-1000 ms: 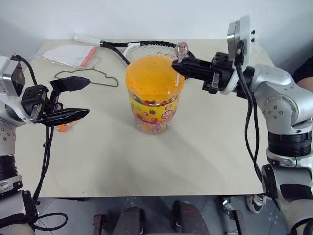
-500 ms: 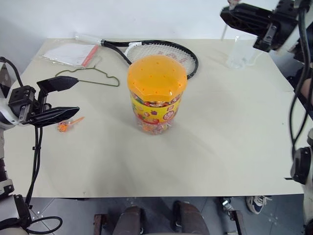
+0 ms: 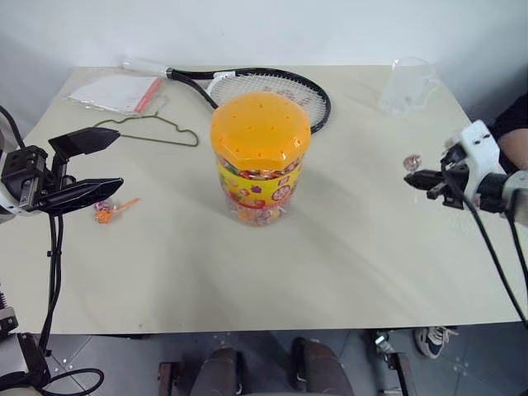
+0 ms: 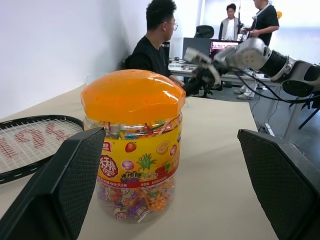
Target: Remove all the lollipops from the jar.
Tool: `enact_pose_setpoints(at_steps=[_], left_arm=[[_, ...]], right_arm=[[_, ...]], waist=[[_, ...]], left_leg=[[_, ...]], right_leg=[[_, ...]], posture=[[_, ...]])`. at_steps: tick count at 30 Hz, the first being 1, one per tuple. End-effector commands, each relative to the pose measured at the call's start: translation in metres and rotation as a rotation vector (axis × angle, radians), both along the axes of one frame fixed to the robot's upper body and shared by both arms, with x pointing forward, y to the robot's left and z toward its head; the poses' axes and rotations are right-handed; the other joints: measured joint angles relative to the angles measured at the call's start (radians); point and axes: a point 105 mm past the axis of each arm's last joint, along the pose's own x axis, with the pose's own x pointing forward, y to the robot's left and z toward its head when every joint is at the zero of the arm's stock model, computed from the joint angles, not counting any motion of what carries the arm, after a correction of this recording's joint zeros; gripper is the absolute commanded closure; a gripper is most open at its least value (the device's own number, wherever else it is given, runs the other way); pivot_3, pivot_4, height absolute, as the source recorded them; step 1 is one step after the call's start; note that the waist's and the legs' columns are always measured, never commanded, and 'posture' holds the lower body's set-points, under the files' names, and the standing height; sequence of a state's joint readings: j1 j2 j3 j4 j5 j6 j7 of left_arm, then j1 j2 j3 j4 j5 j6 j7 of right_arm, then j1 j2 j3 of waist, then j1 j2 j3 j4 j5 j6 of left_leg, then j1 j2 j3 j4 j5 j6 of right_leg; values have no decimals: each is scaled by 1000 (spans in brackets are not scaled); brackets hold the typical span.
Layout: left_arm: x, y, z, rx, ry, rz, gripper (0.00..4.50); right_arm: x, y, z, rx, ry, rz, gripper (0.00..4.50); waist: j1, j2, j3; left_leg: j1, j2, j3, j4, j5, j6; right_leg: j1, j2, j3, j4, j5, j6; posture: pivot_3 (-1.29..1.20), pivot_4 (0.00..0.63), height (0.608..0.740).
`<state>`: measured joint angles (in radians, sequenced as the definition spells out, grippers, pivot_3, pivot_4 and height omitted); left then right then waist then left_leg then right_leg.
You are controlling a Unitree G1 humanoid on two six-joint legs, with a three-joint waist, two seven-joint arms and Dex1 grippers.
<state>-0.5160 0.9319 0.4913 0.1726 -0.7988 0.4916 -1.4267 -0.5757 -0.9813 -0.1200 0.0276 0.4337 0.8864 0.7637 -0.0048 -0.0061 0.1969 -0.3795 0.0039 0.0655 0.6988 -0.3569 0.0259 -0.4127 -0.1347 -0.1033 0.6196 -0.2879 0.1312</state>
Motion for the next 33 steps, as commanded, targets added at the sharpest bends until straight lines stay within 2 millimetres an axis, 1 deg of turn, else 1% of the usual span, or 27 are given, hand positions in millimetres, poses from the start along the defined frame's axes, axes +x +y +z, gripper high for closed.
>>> enact_pose_setpoints(at_steps=[1,4,7,10,13,16,21,22,23,24,27,29,30,31,33], left_arm=[[-2,8,5,39,-28,58,0],[-2,9,2,46,-11,83,0],[-3,9,0,41,-9,92,0],[-4,10,-4,45,14,104,0],[-1,11,-10,58,45,140,0],[0,13,-14,65,59,152,0],[2,16,-17,53,95,176,0],[8,20,-19,60,101,222,0],[16,26,-23,76,108,295,0],[20,29,-26,82,116,328,0],[29,35,-31,77,133,403,0],[33,35,-31,76,129,423,0],[34,36,-32,76,135,436,0],[34,35,-33,78,128,422,0],[34,36,-36,92,135,421,0]], right_arm=[[6,-13,-12,-33,7,-72,4442],[9,-12,-32,-25,56,-73,4442],[13,-11,-39,-3,60,-80,4442],[15,-15,-45,-8,59,-99,4442],[18,-25,-50,-22,37,-144,3730],[14,-30,-51,-7,38,-157,2783],[4,-26,-41,24,5,-127,1005],[0,-22,-37,33,-12,-100,636],[-6,-16,-31,43,-30,-63,373],[-12,-11,-25,47,-51,-25,27],[-30,1,-7,65,-104,87,27],[-41,13,7,80,-166,186,27],[-49,20,13,92,-185,243,27],[-59,32,18,103,-192,333,27],[-73,49,22,124,-202,449,27]], waist=[[-1,0,0],[0,0,0],[0,0,0],[0,1,0],[2,1,0],[3,1,0],[2,1,0],[2,1,0],[2,1,0],[3,1,0],[4,1,0],[5,1,0],[6,1,0],[7,1,0],[7,1,0]], left_leg=[[0,0,0,0,0,0],[0,0,0,0,0,0],[0,0,0,0,0,0],[0,0,0,0,0,0],[0,0,0,0,0,0],[0,0,0,0,0,0],[0,0,-1,0,0,0],[0,0,-1,0,0,0],[0,0,-1,0,0,0],[0,1,-1,0,0,0],[0,0,-1,0,0,0],[0,0,-1,0,0,0],[0,0,-1,0,0,0],[0,0,-1,0,0,0],[1,1,-2,0,0,0]], right_leg=[[0,0,0,0,0,0],[0,0,0,0,0,0],[0,0,0,0,0,0],[0,0,0,0,0,0],[0,0,0,0,0,0],[0,0,0,0,0,0],[0,0,0,0,0,0],[0,0,0,0,0,0],[0,0,0,0,0,0],[0,0,0,0,0,0],[0,0,0,0,0,0],[0,0,0,0,0,0],[0,0,0,0,0,0],[0,0,0,0,0,0],[1,0,0,0,0,0]], posture=[[0,150,740],[0,150,740],[0,150,740],[0,150,740],[0,150,740],[0,150,740],[0,150,740],[0,150,740],[0,150,740],[0,150,740],[0,150,740],[0,150,740],[0,150,740],[0,150,740],[0,150,740]])
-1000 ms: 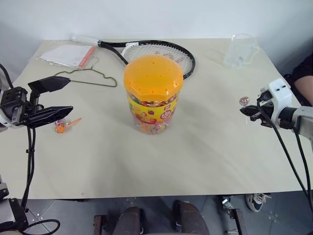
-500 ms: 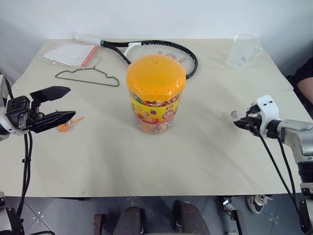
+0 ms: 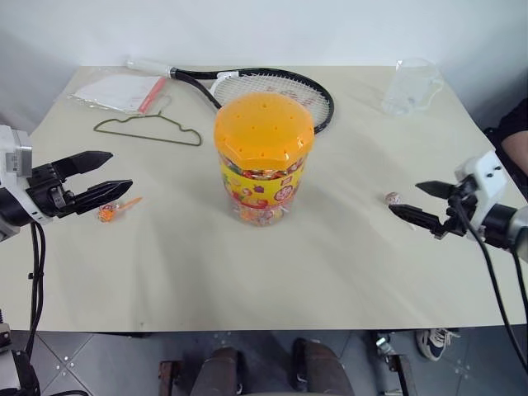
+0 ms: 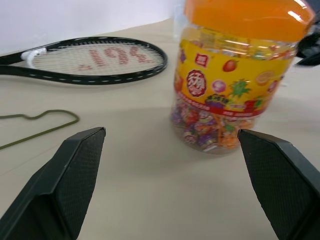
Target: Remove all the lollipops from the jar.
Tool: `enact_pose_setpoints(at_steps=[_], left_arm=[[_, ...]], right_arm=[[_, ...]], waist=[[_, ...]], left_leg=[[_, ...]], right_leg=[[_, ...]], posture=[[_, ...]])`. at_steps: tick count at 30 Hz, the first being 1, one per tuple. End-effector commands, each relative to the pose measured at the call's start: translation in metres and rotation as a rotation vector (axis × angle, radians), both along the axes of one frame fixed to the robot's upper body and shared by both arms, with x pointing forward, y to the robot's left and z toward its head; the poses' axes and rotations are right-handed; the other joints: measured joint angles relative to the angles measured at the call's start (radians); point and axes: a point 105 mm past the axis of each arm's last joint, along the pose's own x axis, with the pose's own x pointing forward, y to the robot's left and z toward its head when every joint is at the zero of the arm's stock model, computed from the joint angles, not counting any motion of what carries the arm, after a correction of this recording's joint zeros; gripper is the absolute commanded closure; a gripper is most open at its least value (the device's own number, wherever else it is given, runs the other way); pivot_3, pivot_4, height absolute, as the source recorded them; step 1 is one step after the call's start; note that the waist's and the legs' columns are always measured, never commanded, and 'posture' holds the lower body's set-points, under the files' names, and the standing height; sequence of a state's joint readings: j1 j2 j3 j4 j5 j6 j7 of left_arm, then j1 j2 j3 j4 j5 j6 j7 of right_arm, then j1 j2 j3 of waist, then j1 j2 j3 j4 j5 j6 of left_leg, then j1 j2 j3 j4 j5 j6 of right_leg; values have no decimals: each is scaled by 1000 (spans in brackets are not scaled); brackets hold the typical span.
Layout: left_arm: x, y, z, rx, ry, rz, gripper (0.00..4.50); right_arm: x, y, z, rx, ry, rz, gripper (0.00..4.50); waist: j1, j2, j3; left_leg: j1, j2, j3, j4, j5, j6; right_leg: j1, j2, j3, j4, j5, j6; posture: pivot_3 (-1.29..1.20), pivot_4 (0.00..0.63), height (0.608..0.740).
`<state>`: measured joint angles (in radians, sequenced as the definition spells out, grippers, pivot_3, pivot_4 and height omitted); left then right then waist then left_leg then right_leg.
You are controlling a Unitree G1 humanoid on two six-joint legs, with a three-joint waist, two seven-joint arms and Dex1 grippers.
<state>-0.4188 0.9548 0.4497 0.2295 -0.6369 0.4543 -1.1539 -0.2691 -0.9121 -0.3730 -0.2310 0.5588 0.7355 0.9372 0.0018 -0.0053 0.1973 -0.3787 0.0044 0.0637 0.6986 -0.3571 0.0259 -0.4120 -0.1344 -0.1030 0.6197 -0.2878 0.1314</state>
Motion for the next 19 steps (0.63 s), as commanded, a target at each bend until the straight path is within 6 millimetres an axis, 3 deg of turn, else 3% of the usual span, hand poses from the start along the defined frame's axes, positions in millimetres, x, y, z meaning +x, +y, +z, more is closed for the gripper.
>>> enact_pose_setpoints(at_steps=[1,5,8,19], left_arm=[[1,7,0,42,-12,32,0],[-1,17,-6,90,-14,58,0],[-15,17,-14,92,18,17,0],[-63,12,-37,55,55,54,0]], right_arm=[[-26,30,22,6,-82,223,27],[-40,51,11,-19,-66,387,27],[-46,62,-12,-64,-25,489,27],[-31,62,-38,-28,-34,445,27]], waist=[[0,0,0],[-2,0,0],[-5,0,0],[-2,0,0]], left_leg=[[0,0,0,0,0,0],[1,0,0,0,0,0],[2,0,0,0,0,0],[4,1,-3,0,-2,1]], right_leg=[[0,0,0,0,0,0],[1,0,0,0,0,0],[1,0,1,0,0,0],[3,-2,2,-1,0,0]], posture=[[0,150,740],[0,150,740],[0,150,740],[0,150,740]])
